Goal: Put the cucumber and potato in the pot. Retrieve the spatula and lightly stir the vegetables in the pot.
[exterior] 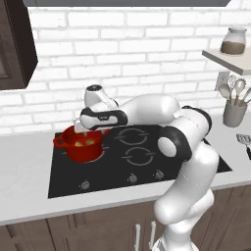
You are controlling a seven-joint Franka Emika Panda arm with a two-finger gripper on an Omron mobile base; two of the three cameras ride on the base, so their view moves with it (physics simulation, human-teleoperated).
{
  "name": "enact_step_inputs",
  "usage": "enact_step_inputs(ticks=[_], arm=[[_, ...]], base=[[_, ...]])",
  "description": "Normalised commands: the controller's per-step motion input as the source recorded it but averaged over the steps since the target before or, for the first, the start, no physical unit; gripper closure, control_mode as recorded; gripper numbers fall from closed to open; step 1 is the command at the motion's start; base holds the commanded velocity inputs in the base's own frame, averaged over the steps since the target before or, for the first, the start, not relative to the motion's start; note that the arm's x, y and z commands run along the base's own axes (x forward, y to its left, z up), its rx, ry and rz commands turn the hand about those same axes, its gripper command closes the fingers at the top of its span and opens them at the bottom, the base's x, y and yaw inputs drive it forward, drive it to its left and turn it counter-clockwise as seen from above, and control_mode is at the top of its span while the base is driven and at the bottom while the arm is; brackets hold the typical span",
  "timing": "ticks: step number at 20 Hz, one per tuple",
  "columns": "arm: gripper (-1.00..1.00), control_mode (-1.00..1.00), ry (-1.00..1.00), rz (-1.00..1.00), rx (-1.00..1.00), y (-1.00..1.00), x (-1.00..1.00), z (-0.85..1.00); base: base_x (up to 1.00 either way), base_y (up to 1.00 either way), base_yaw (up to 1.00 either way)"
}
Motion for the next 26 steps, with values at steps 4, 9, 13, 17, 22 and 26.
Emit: enact_step_inputs(ticks=[4,9,13,17,22,26], arm=[[-1.00,-1.00,-0.11,0.00,0.00,-0.52,-0.61,0.95],[-1.00,-1.00,0.00,-0.01,0.00,-0.74,-0.90,1.00],[-1.00,-1.00,0.00,-0.01,0.00,-0.72,-0.72,0.88],[-1.00,-1.00,0.12,-0.01,0.00,-0.67,-0.31,0.13],[-1.00,1.00,0.01,-0.01,0.00,-0.03,-0.03,0.00],[-1.00,1.00,0.00,0.00,0.00,0.00,0.00,0.00]], base=[[0.00,0.00,0.00],[0.00,0.00,0.00],[0.00,0.00,0.00],[0.00,0.00,0.00],[-0.03,-0.30,-0.05],[-0.09,-1.00,-0.21]])
